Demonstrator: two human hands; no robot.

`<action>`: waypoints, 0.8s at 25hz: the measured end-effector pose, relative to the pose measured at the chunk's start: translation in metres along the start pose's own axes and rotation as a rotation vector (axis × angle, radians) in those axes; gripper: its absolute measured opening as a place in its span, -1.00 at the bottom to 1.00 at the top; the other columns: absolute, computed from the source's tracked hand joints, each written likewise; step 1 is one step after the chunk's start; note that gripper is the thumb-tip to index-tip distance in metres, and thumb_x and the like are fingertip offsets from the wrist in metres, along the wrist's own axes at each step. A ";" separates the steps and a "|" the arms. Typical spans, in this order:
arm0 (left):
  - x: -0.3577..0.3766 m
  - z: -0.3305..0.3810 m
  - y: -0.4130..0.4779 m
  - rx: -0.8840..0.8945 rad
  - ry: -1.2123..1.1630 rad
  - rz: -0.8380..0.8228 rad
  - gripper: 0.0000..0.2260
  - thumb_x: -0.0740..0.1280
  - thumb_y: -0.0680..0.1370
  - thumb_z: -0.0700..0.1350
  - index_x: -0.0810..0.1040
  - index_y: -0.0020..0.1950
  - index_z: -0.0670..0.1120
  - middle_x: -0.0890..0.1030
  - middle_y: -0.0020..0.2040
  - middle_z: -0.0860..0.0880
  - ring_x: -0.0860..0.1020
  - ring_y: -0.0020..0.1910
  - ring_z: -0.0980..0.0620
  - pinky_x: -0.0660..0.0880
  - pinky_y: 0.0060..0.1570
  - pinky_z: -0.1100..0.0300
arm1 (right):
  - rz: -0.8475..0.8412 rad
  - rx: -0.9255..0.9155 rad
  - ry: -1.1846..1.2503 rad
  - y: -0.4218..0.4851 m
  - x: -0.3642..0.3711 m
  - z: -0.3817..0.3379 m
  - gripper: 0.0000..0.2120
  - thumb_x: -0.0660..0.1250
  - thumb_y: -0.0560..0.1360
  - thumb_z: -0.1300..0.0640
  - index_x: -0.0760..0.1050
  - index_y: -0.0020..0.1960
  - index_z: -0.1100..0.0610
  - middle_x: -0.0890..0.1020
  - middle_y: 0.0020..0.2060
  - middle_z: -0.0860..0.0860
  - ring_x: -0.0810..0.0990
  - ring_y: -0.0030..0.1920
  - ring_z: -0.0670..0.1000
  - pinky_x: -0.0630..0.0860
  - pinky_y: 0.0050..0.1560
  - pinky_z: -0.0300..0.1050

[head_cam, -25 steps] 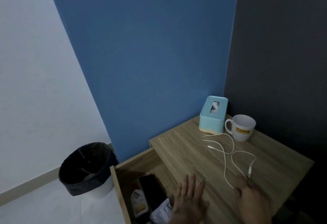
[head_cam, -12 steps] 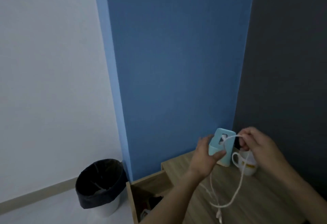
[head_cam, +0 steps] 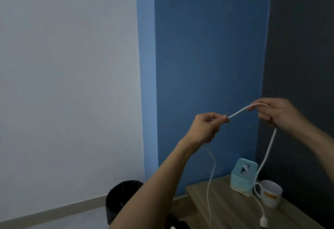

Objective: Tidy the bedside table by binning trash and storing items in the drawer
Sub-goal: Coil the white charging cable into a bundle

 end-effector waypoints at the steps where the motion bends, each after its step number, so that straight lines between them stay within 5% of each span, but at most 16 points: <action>1: -0.006 0.011 -0.006 0.009 0.045 -0.007 -0.87 0.29 0.58 -0.11 0.59 -0.12 -0.10 0.29 -0.63 0.13 0.18 -0.66 0.22 0.11 -0.64 0.39 | -0.019 0.004 -0.017 -0.005 -0.007 -0.012 -0.71 0.13 0.54 0.35 0.55 -0.20 0.13 0.40 -0.63 -0.02 0.27 -0.65 -0.18 0.17 -0.64 -0.41; 4: -0.007 0.045 -0.017 0.066 0.200 0.067 -0.80 0.33 0.55 -0.15 0.63 0.02 -0.28 0.34 -0.66 0.12 0.25 -0.69 0.20 0.16 -0.64 0.45 | -0.205 0.031 0.007 -0.018 -0.006 -0.050 -0.81 0.24 0.49 0.33 0.55 -0.06 0.10 0.61 -0.36 0.08 0.53 -0.45 -0.10 0.47 -0.53 -0.34; 7: 0.000 0.077 -0.022 0.121 0.211 0.098 -0.78 0.36 0.53 -0.17 0.61 0.01 -0.34 0.36 -0.69 0.15 0.31 -0.68 0.23 0.19 -0.62 0.48 | -0.241 -0.111 -0.181 -0.025 0.006 -0.083 -0.86 0.29 0.48 0.23 0.60 -0.10 0.06 0.51 -0.58 0.00 0.39 -0.60 -0.16 0.29 -0.60 -0.38; 11: -0.027 0.076 -0.034 0.052 0.153 -0.085 -0.86 0.30 0.57 -0.11 0.60 -0.14 -0.10 0.25 -0.62 0.14 0.18 -0.64 0.21 0.13 -0.61 0.38 | 0.133 -0.209 -0.453 -0.024 -0.035 -0.083 -0.82 0.29 0.49 0.22 0.62 -0.22 0.09 0.47 -0.67 -0.05 0.40 -0.61 -0.14 0.27 -0.57 -0.41; 13: -0.039 0.067 -0.042 -0.020 0.118 -0.108 -0.80 0.25 0.61 -0.10 0.57 -0.18 -0.07 0.21 -0.60 0.16 0.15 -0.63 0.19 0.10 -0.62 0.37 | 0.251 -0.158 -0.539 -0.023 -0.048 -0.075 -0.91 0.33 0.47 0.19 0.61 -0.14 0.14 0.64 -0.47 -0.10 0.53 -0.44 -0.17 0.40 -0.38 -0.38; 16: -0.031 0.071 -0.051 -0.026 0.069 -0.048 -0.77 0.22 0.62 -0.11 0.54 -0.20 -0.10 0.21 -0.63 0.15 0.15 -0.66 0.21 0.08 -0.64 0.38 | -0.055 -0.188 -0.481 -0.032 -0.004 -0.083 -0.83 0.41 0.40 0.14 0.54 -0.01 0.05 0.65 -0.11 -0.10 0.61 -0.10 -0.08 0.46 -0.03 -0.25; 18: -0.020 0.081 -0.054 -0.009 0.096 -0.047 -0.79 0.22 0.61 -0.09 0.52 -0.16 -0.14 0.23 -0.65 0.14 0.15 -0.66 0.21 0.08 -0.64 0.38 | -0.274 -0.225 -0.282 -0.038 0.032 -0.092 -0.89 0.38 0.42 0.23 0.58 -0.08 0.08 0.69 -0.28 -0.01 0.66 -0.24 -0.02 0.53 -0.13 -0.23; 20: -0.023 0.086 -0.057 -0.005 0.109 -0.051 -0.81 0.23 0.61 -0.07 0.54 -0.10 -0.13 0.22 -0.64 0.14 0.15 -0.65 0.20 0.08 -0.62 0.37 | -0.211 -0.255 -0.207 -0.031 0.038 -0.094 -0.88 0.36 0.43 0.28 0.61 -0.18 0.10 0.64 -0.48 0.06 0.61 -0.41 -0.02 0.53 -0.28 -0.26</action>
Point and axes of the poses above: each hand's wrist, its own y-axis towards the middle knuckle, its own x-axis out of the palm, z = x × y, the point moved 3 cm from there along y, towards the middle knuckle
